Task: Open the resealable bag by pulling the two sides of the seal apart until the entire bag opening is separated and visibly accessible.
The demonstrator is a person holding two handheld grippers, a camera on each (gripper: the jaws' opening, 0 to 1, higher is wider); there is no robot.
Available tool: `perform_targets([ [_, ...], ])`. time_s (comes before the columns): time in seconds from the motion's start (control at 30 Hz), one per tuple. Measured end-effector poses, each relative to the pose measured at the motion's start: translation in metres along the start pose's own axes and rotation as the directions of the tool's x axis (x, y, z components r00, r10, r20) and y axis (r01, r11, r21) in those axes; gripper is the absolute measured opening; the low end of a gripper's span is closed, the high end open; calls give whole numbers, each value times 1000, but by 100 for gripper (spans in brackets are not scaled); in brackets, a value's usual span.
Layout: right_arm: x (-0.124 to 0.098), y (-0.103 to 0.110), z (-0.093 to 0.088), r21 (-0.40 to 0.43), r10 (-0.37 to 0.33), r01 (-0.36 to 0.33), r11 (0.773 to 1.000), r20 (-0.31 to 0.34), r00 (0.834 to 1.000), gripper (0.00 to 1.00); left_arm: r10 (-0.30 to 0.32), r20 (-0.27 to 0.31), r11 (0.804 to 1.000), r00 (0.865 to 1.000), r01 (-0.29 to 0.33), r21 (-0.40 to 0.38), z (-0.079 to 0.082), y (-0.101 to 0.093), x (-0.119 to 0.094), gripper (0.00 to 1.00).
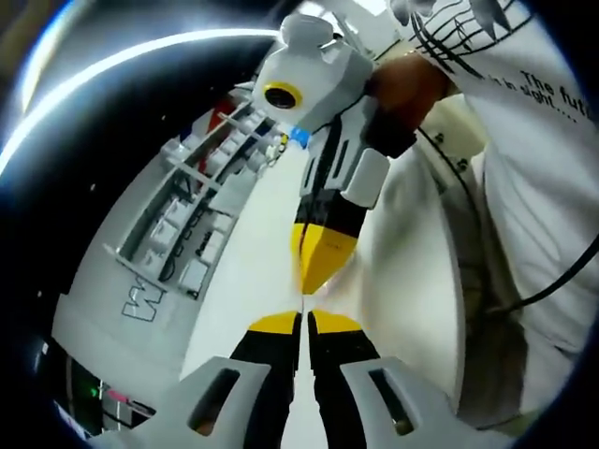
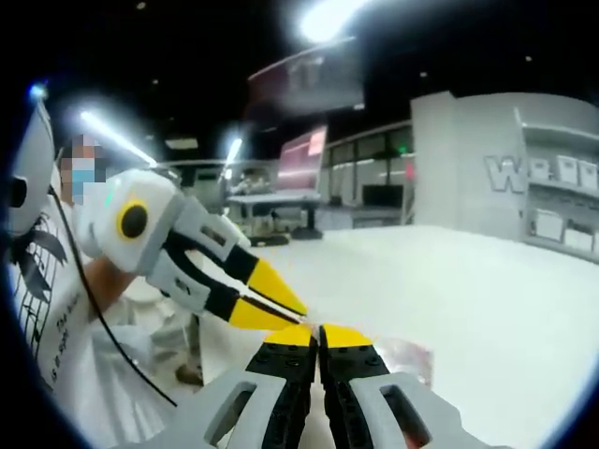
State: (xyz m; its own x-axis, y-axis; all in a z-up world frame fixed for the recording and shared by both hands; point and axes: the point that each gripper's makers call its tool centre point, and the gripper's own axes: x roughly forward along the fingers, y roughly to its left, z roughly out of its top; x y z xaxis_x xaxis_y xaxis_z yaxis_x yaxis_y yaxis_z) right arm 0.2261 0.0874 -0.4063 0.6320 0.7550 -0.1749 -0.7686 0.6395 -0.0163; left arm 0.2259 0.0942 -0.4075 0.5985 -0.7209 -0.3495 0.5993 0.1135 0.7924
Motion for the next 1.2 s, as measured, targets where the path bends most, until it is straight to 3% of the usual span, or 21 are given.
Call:
perform_targets([
  [0.43, -2, 2, 0, 17, 3, -3, 1000, 5, 1000, 0, 22, 34, 999, 999, -23, 26, 6, 5, 0, 1],
  [0.87, -3, 6, -2, 43, 26, -25, 999, -8, 1000, 0, 11, 15, 999, 1000, -12, 53, 2, 1, 2, 1],
  [1.03, -13, 9, -1, 59, 54, -54, 997, -11, 998, 6, 20, -6, 998, 1000, -19, 64, -3, 1, 0, 1],
  [1.2, -27, -3, 23, 166, 56, -67, 984, 68, 996, 6, 46, -7, 994, 999, -45, 95, -4, 5, -4, 1],
])
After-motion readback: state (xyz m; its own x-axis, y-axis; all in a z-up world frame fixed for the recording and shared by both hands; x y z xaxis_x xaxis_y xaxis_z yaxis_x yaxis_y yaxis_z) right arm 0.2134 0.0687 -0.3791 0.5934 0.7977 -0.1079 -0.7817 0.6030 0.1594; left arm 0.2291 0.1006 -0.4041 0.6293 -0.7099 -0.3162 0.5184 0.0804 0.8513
